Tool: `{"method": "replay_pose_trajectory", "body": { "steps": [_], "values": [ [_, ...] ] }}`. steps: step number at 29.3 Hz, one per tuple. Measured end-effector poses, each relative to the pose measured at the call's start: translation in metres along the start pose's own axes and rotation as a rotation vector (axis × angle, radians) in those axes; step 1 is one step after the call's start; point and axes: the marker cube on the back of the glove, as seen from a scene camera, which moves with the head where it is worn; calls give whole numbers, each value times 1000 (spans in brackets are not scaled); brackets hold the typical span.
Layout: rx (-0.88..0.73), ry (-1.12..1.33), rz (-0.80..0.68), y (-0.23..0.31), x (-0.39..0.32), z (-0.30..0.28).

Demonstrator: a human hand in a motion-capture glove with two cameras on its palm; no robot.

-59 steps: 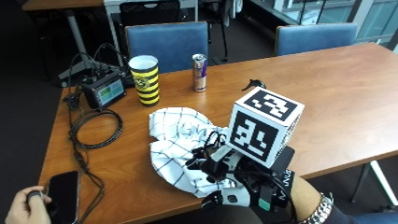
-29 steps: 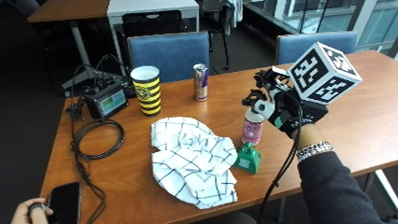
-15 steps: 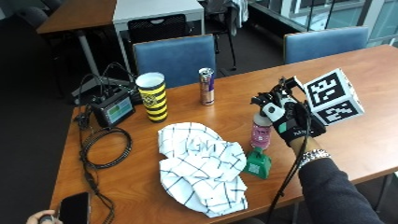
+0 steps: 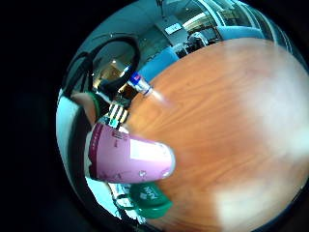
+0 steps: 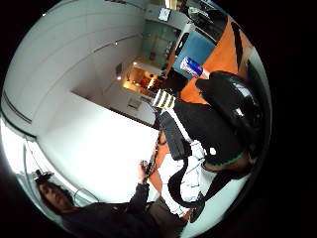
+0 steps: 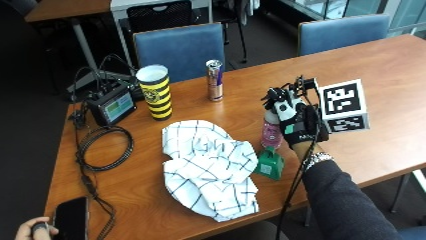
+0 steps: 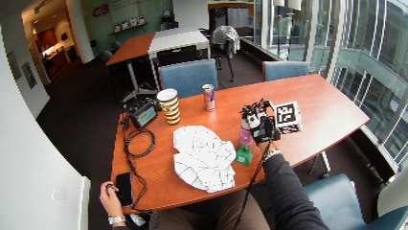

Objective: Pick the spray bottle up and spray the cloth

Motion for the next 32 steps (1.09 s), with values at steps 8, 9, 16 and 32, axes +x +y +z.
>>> {"method": "replay_pose_trajectory", "body": {
  "steps": [8, 9, 16, 32],
  "values": [
    [55, -107, -40, -5, 6, 7],
    [62, -111, -49, -6, 6, 8],
    [83, -151, -106, -21, -8, 7],
    [93, -192, -141, -23, -14, 1]
  ]
}}
